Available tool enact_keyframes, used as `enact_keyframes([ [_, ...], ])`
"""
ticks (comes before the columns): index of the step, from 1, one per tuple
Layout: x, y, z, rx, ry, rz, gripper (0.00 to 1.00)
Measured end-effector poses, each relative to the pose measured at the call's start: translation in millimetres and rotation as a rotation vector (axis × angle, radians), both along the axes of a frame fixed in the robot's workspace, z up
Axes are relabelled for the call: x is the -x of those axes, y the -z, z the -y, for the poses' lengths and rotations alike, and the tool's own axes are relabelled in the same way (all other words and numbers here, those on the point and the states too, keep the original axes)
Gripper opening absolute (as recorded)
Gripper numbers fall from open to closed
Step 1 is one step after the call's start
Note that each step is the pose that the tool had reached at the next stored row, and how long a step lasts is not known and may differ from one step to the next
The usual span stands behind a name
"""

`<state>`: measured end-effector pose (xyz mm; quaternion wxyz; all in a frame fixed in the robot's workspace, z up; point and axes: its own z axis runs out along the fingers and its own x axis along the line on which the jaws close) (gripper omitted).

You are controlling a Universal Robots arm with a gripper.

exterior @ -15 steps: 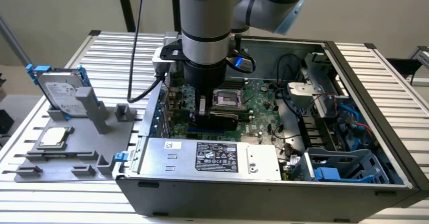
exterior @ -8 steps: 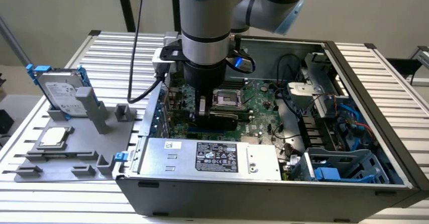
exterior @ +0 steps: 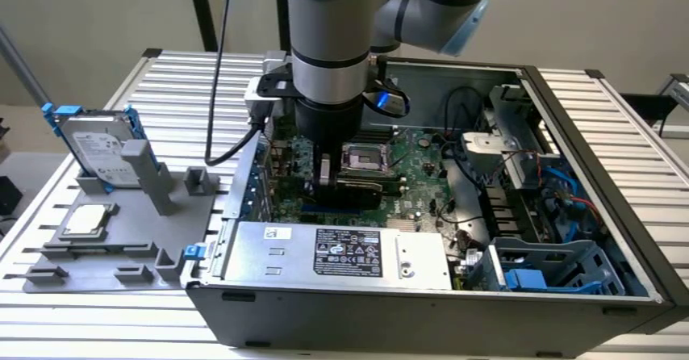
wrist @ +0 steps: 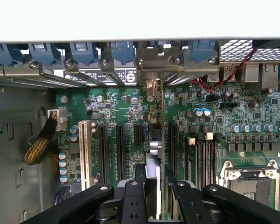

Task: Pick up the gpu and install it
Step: 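Insert the gpu into the slot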

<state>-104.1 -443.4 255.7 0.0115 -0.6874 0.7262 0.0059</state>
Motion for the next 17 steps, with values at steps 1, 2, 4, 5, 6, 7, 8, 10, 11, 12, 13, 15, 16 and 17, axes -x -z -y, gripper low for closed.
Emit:
enact_keyframes([
  [1, 0.0, 0.2, 0.0, 0.0000, 0.000, 0.0001, 0.27],
  [2, 0.0, 0.5, 0.0, -0.0001, 0.000, 0.0004, 0.27],
  [4, 0.1, 1.3, 0.0, 0.0000, 0.000, 0.0008, 0.27],
  [5, 0.1, 1.7, 0.1, 0.0003, 0.000, 0.0010, 0.27],
  [6, 0.1, 2.2, 0.1, 0.0005, 0.000, 0.0013, 0.27],
  [7, 0.2, 2.8, 0.1, 0.0006, 0.000, 0.0015, 0.27],
  [8, 0.2, 3.4, 0.1, 0.0003, 0.000, 0.0018, 0.27],
  [10, 0.1, 4.6, 0.0, 0.0000, 0.000, 0.0023, 0.27],
  [11, 0.1, 4.9, 0.0, 0.0000, 0.000, 0.0025, 0.27],
  [12, 0.1, 5.0, 0.0, -0.0002, 0.000, 0.0027, 0.27],
  [13, 0.1, 5.0, 0.0, -0.0001, -0.001, 0.0028, 0.27],
  [15, 0.2, 5.0, 0.0, 0.0000, -0.001, 0.0029, 0.27],
  [16, 0.3, 4.9, 0.0, 0.0000, -0.002, 0.0029, 0.27],
  [17, 0.3, 4.9, -0.1, -0.0001, -0.002, 0.0030, 0.27],
])
